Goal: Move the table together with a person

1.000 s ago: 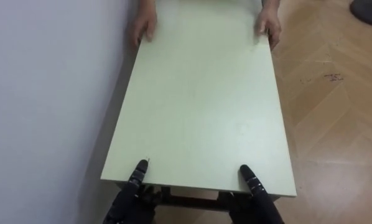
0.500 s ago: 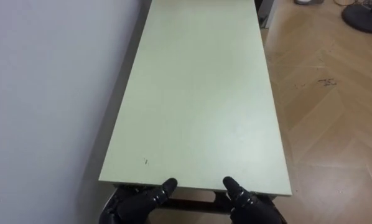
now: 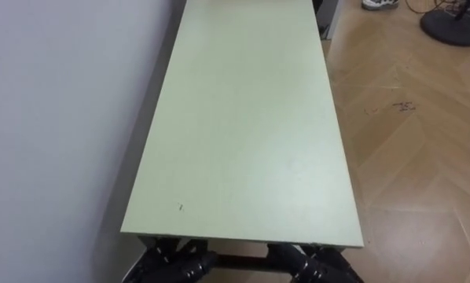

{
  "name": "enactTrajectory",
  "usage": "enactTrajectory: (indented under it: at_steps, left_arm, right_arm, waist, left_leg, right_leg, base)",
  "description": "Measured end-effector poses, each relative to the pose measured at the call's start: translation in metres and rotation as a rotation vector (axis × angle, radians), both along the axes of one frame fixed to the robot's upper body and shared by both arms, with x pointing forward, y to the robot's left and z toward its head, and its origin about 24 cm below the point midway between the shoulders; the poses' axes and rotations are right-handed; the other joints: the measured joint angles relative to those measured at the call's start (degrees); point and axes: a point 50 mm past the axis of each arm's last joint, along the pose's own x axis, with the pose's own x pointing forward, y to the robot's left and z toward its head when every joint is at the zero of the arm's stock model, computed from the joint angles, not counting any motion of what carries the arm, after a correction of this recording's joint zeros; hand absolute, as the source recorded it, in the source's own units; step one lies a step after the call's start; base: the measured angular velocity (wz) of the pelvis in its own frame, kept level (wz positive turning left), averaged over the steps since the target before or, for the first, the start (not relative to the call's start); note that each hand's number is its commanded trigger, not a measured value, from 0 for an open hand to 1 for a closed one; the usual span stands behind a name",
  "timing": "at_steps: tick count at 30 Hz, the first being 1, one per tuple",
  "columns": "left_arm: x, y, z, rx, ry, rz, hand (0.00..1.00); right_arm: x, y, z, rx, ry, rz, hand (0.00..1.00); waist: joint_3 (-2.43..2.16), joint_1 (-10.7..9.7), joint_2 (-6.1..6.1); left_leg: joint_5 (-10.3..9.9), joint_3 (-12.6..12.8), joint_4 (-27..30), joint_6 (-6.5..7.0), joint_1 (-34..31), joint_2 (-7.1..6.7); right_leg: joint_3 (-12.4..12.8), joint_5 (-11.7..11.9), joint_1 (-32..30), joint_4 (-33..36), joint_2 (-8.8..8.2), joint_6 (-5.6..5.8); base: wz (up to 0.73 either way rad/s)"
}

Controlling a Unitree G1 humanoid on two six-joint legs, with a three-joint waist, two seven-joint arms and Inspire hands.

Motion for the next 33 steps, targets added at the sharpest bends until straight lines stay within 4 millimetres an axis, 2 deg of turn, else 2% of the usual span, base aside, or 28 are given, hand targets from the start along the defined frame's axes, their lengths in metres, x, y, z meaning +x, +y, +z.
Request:
enactTrajectory:
  at_steps: [6,9,11,16,17,21,25,28,33]
  left_arm:
    - [-0.014,0.006,-0.012,0.047,0.066,-0.003,0.0]
    - [-0.027,0.013,-0.023,0.093,0.125,0.012,0.0]
    - [-0.034,0.018,-0.028,0.127,0.163,0.019,0.0]
    - [-0.06,0.031,-0.044,0.232,0.296,0.032,0.0]
    - [-0.061,0.032,-0.044,0.248,0.306,0.034,0.0]
    - [-0.067,0.037,-0.048,0.317,0.338,0.057,0.0]
    - [-0.077,0.036,-0.053,0.375,0.385,0.052,0.0]
    - [-0.082,0.035,-0.056,0.408,0.424,0.084,0.0]
    - [-0.088,0.033,-0.062,0.453,0.491,0.105,0.0]
  right_arm:
    - [-0.007,-0.009,-0.007,-0.161,0.019,0.102,0.0]
    - [-0.016,-0.022,-0.023,-0.283,0.097,0.141,0.0]
    - [-0.023,-0.03,-0.032,-0.346,0.16,0.145,0.0]
    - [-0.056,-0.045,-0.054,-0.471,0.364,0.163,0.0]
    - [-0.058,-0.047,-0.055,-0.485,0.377,0.161,0.0]
    - [-0.079,-0.057,-0.063,-0.548,0.501,0.122,0.0]
    - [-0.094,-0.065,-0.067,-0.589,0.592,0.014,0.0]
    - [-0.103,-0.071,-0.07,-0.618,0.67,-0.046,0.0]
    - [-0.107,-0.074,-0.074,-0.66,0.753,-0.086,0.0]
  waist:
    - [0.12,-0.03,-0.15]
    - [0.22,0.01,-0.43]
    - [0.12,0.01,-0.55]
    - [0.15,0.17,-0.54]
    - [0.16,0.15,-0.54]
    - [0.3,0.12,-0.21]
    - [-0.01,0.01,-0.47]
    - [-0.15,-0.16,-0.37]
    - [-0.3,0.05,-0.14]
  left_leg:
    - [0.0,-0.41,-0.03,-0.01,0.2,-0.02]
    - [0.0,-0.56,-0.38,-0.03,1.04,-0.04]
    - [-0.03,-0.71,-0.41,-0.07,1.06,-0.1]
    - [-0.1,-0.56,-0.5,-0.22,1.09,0.02]
    - [-0.1,-0.54,-0.49,-0.22,1.06,0.02]
    - [-0.1,-0.55,-1.0,-0.22,1.73,0.01]
    - [-0.14,-0.59,-1.57,-0.37,2.76,-0.06]
    - [-0.18,-0.6,-1.78,-0.46,2.91,0.01]
    - [-0.24,-0.56,-1.93,-0.57,3.25,0.06]
  right_leg:
    - [0.0,0.0,0.44,-0.17,0.07,0.0]
    - [-0.07,0.02,1.24,-0.38,0.13,-0.02]
    - [-0.22,0.12,1.67,-1.22,0.19,0.0]
    - [-0.12,0.16,1.57,-1.22,0.32,-0.06]
    - [-0.14,0.16,1.53,-1.22,0.33,-0.06]
    - [-0.16,0.16,1.97,-1.22,0.37,-0.06]
    - [-0.31,0.21,2.9,-2.19,0.47,-0.06]
    - [-0.37,0.21,3.13,-2.13,0.57,-0.07]
    - [-0.07,0.21,3.38,-2.22,0.64,-0.07]
  base:
    - [0.02]
    - [0.02]
    - [0.02]
    - [-0.01]
    - [-0.03]
    - [-0.01]
    - [0.0]
    - [0.0]
    - [-0.01]
